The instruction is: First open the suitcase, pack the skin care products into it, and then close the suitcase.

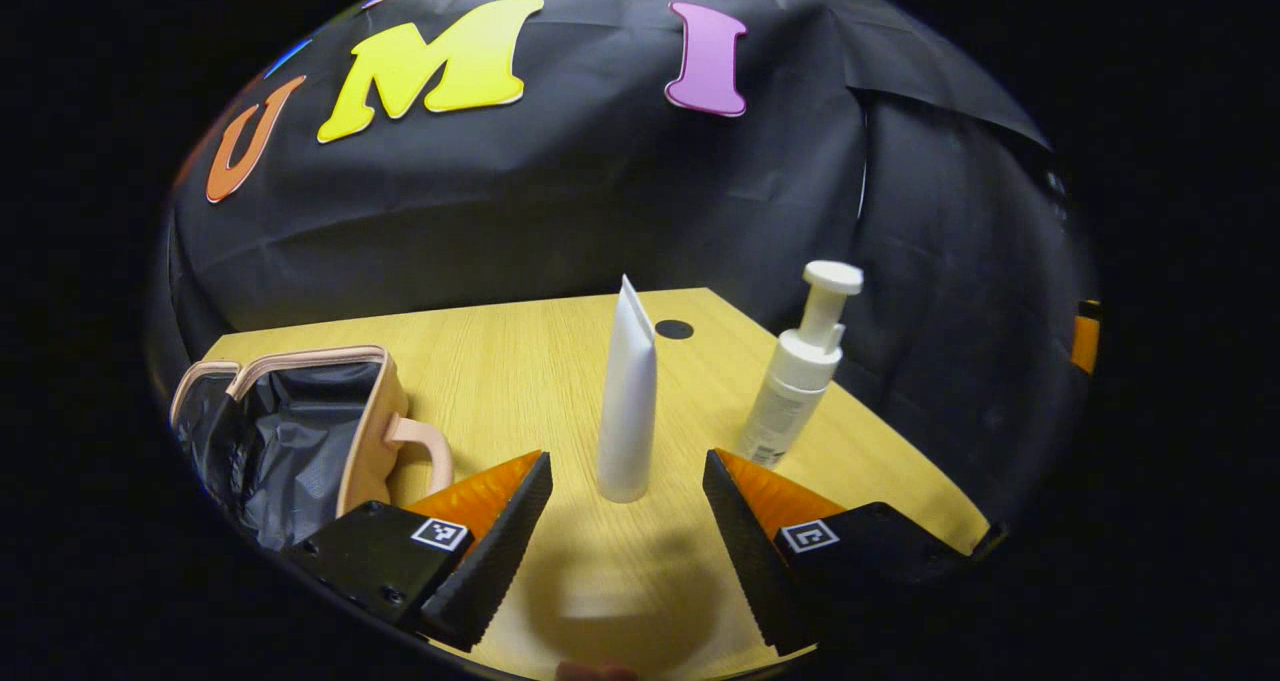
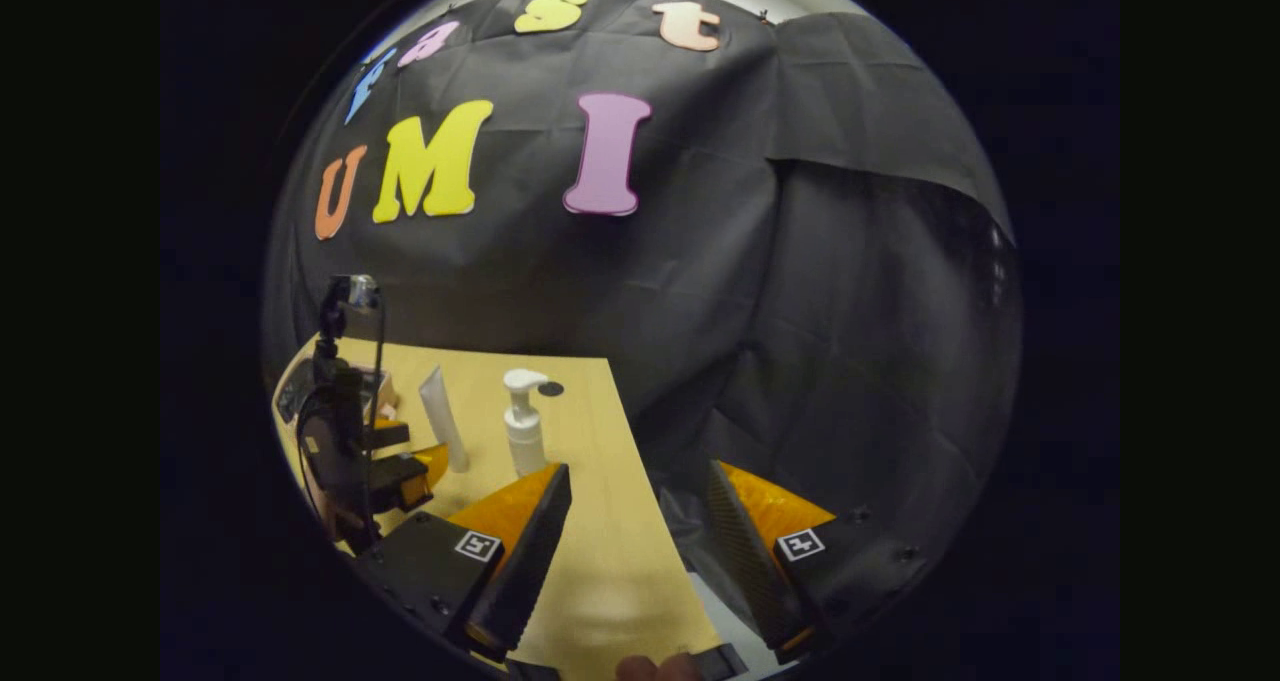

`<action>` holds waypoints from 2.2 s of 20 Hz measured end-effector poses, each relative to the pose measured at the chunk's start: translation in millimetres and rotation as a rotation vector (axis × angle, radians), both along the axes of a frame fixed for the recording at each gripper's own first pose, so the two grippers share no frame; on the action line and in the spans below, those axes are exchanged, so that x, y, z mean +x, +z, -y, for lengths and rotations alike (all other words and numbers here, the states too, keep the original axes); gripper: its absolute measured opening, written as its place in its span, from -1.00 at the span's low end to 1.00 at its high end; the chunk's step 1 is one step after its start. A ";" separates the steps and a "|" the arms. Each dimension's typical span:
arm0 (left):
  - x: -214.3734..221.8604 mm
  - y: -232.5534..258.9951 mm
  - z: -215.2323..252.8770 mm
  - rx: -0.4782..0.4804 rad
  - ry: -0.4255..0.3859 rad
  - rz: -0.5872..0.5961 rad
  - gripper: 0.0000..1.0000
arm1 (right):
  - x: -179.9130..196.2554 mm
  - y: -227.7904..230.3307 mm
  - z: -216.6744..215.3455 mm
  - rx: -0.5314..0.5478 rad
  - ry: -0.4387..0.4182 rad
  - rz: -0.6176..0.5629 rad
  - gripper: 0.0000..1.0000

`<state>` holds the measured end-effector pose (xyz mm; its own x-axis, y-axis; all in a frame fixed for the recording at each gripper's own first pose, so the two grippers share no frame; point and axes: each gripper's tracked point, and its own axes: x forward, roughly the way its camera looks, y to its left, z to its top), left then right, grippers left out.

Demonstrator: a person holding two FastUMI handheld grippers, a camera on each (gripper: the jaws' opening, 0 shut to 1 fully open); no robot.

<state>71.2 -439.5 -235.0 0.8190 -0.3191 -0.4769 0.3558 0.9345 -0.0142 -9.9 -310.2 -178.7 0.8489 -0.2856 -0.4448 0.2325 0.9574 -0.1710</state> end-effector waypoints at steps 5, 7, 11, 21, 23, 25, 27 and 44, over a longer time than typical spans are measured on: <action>26.4 -33.5 7.8 0.018 0.012 -0.046 0.95 | 10.0 -18.8 2.5 0.007 0.011 -0.043 0.63; 34.7 -40.9 9.3 0.019 0.011 -0.062 0.95 | 14.9 -19.4 3.9 0.004 0.015 -0.044 0.63; 44.9 -50.9 11.0 0.025 0.020 -0.112 0.94 | 20.7 -22.6 7.7 0.015 0.004 -0.047 0.63; 47.7 -59.1 12.3 0.058 -0.023 -0.149 0.00 | 46.3 -47.6 -6.2 0.059 0.048 -0.062 0.63; 43.3 -47.2 6.7 0.054 -0.022 -0.148 -0.03 | 55.6 -48.7 -13.7 0.077 0.077 -0.049 0.65; 36.2 -22.8 1.6 0.007 -0.016 -0.131 -0.04 | 71.7 -62.8 -23.9 0.109 0.091 -0.048 0.64; 23.3 7.3 -8.8 -0.012 -0.014 -0.113 -0.05 | 91.4 -79.4 -41.8 0.147 0.111 -0.045 0.63; -41.6 116.0 -177.8 -0.066 0.301 -0.095 -0.06 | 198.0 -201.3 -98.1 0.196 0.220 -0.154 0.34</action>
